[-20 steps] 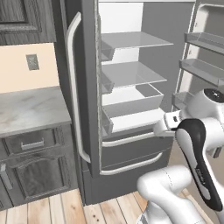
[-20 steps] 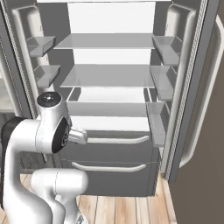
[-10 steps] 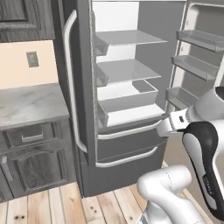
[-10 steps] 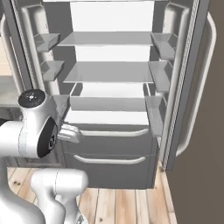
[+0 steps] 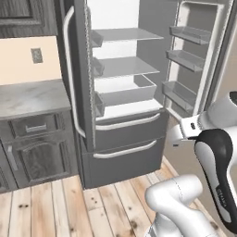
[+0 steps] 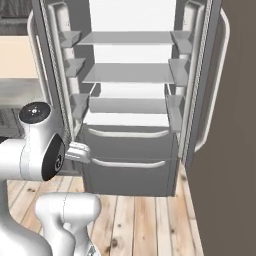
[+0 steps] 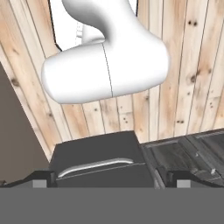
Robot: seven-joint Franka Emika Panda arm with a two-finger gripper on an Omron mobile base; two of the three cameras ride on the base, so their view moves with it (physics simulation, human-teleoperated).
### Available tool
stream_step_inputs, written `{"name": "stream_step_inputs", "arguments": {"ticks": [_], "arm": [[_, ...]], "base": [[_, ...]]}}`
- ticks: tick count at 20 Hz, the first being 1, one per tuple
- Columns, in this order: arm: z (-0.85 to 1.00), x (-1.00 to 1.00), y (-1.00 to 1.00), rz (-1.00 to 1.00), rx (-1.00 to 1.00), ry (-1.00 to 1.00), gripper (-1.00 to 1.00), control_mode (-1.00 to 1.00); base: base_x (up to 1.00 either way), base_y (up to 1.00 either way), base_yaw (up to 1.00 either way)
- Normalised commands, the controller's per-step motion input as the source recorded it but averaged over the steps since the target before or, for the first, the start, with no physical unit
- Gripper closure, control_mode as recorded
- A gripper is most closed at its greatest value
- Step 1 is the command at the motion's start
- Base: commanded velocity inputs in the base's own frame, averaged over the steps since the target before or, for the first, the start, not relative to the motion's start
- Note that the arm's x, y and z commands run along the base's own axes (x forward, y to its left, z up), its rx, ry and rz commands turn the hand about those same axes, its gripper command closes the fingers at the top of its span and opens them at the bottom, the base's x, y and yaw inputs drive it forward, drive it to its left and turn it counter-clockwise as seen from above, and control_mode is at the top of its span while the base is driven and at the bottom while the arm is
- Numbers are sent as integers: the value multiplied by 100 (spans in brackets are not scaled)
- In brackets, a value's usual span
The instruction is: Place one of the steaks on the plate and the other in the bowl. Then place the bowl in the fridge.
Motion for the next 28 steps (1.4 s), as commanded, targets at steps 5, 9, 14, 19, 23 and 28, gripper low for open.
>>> {"name": "stream_step_inputs", "arguments": {"ticks": [5, 9, 14, 19, 23, 28], "arm": [[0, 0, 0, 0, 0, 0, -100, 100], [0, 0, 0, 0, 0, 0, -100, 100], [0, 0, 0, 0, 0, 0, -100, 100], [0, 0, 0, 0, 0, 0, -100, 100], [0, 0, 0, 0, 0, 0, -100, 100], [0, 0, 0, 0, 0, 0, -100, 100]], "base": [[-83, 7, 9], [-75, 33, 2], [-73, 48, 0], [-79, 48, 0], [-95, 9, 2], [-95, 0, 6]]}}
